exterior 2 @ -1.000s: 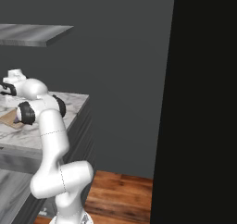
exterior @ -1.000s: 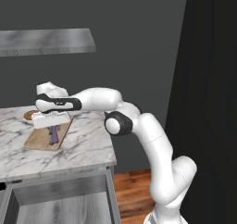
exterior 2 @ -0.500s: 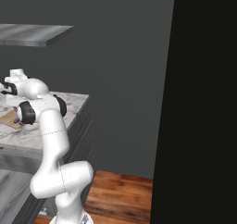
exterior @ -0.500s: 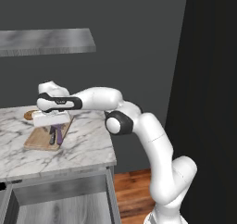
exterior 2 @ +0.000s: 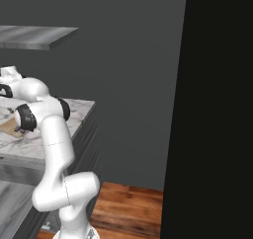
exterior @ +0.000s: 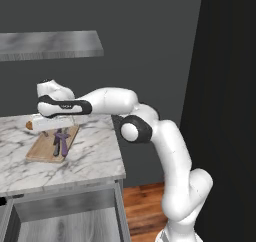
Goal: Open the drawer on the left and place the cutting tools on the cutting board.
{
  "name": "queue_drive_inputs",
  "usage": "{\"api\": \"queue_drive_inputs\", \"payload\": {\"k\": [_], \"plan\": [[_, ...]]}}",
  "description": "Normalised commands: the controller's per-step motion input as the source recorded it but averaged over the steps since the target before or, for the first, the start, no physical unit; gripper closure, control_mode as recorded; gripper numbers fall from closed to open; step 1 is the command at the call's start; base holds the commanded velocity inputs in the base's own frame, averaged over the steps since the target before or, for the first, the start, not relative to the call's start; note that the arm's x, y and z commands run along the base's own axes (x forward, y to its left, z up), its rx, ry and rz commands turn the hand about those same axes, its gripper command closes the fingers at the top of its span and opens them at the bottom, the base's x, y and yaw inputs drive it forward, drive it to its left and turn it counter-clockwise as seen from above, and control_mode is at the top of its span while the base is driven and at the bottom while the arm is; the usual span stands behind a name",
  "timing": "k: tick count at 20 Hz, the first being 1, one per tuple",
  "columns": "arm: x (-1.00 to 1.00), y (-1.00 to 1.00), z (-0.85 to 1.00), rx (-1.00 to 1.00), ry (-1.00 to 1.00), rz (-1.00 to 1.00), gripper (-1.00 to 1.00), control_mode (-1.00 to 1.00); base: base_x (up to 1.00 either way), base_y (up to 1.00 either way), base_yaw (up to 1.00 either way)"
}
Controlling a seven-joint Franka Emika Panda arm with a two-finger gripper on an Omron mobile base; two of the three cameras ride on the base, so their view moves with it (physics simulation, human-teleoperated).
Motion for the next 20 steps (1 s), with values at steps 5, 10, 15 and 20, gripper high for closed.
{"api": "queue_drive_inputs", "payload": {"k": [5, 10, 15, 20], "plan": [[-0.83, -0.32, 0.36, 0.0, -0.16, 0.0, -1.0, -1.0, 0.0, 0.0, 0.0], [-0.95, -0.9, 0.25, -0.01, -0.1, 0.0, -1.0, -1.0, 0.0, 0.0, 0.0], [-0.91, -1.0, 0.28, 0.0, -0.06, 0.0, -1.0, -1.0, 0.0, 0.0, 0.0], [-0.6, -1.0, 0.42, 0.0, 0.0, 0.0, -1.0, -1.0, 0.0, 0.0, 0.0]]}}
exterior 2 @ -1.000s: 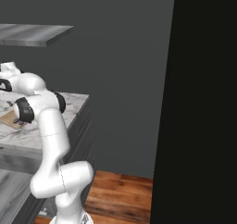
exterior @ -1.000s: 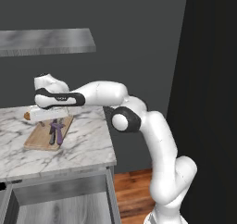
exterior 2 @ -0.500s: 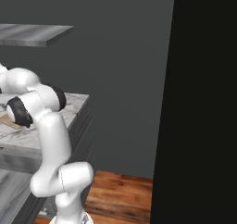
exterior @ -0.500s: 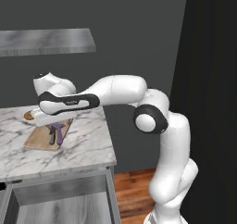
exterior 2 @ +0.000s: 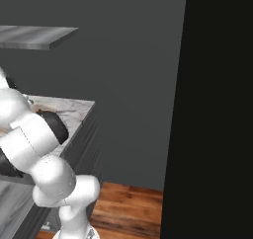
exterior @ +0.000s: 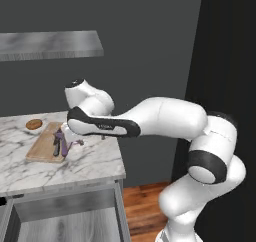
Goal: Open the drawer on the left and place the cutting tools on the cutting board.
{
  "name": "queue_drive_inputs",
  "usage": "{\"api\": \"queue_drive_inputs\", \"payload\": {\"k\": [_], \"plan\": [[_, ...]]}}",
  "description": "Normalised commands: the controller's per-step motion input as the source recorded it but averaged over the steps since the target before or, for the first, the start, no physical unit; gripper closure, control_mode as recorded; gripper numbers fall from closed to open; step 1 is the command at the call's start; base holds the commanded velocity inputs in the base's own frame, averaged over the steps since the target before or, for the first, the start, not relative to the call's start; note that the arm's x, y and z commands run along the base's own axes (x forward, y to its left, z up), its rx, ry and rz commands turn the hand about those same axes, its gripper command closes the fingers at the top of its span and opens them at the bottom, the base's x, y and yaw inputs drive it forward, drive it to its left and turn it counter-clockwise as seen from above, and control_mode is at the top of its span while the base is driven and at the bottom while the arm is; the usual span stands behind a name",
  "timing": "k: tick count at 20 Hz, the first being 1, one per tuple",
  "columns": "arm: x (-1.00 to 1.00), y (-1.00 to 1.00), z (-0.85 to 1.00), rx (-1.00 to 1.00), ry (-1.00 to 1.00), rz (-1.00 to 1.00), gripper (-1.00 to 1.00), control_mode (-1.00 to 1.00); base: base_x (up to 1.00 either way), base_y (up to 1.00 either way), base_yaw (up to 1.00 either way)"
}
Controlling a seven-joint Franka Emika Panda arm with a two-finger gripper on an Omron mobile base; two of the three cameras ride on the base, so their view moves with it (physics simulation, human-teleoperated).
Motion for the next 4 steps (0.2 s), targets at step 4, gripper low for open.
{"api": "queue_drive_inputs", "payload": {"k": [4], "plan": [[-0.25, -1.0, 0.65, 0.0, 0.04, 0.01, -1.0, -1.0, 0.0, 0.0, 0.0]]}}
